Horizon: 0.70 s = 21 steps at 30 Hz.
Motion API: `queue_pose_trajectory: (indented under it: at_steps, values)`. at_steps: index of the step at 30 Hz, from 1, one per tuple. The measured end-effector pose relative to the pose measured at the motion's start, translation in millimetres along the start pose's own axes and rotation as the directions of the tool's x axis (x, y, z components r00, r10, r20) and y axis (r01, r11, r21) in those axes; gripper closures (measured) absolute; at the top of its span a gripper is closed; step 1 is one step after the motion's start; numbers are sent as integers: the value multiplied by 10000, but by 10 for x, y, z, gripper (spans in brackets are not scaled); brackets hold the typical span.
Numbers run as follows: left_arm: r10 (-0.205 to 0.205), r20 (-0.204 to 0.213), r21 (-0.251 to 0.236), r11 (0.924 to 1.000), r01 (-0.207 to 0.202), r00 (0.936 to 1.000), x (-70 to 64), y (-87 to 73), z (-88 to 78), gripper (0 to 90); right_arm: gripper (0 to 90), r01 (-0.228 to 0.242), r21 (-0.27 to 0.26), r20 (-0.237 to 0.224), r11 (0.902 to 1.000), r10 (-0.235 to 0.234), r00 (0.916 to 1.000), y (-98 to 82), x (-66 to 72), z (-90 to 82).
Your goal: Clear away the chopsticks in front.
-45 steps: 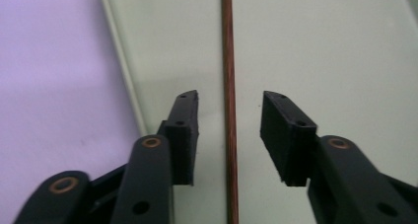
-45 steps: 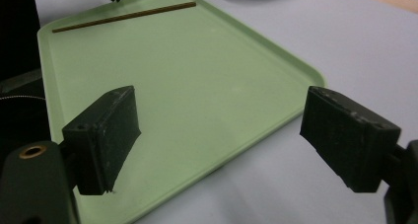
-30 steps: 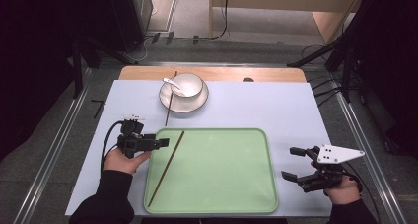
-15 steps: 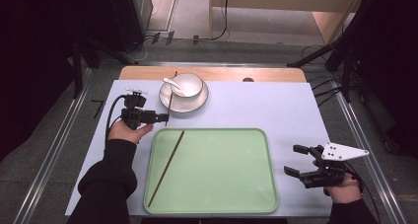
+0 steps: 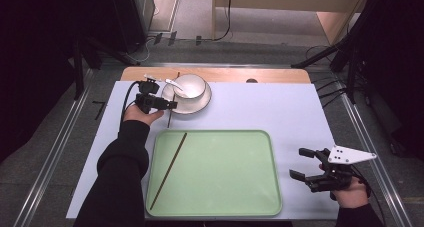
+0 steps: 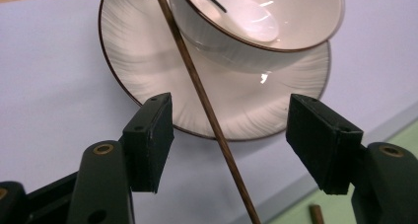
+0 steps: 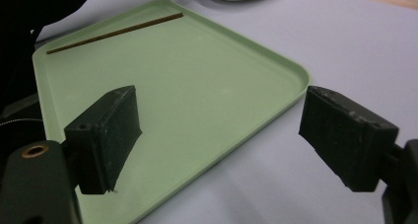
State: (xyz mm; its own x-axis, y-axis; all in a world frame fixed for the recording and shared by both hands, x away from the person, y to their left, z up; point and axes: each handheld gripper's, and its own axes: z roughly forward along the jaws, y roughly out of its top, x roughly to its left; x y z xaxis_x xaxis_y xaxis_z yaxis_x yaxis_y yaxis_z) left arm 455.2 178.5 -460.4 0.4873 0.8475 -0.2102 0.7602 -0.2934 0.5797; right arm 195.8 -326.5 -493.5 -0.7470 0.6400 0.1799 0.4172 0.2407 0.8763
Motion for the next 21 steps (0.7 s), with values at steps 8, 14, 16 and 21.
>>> queue_pose_trajectory:
  at_steps: [8,14,16,21]
  values:
    - [60,-509,228,9997,-48,9987,21,45,219,441,160,-62,15,116,10000,61,9999,-33,19,-59]
    - [-488,-843,460,9975,528,9952,47,78,342,583,162,-101,14,206,9999,101,9997,-60,36,-106]
    - [-636,-969,652,9954,701,9933,47,87,372,650,163,-136,51,268,9999,135,9995,-73,43,-127]
    - [-1596,-934,756,9831,1669,9827,72,90,431,768,162,-201,0,417,9998,201,9989,-99,50,-171]
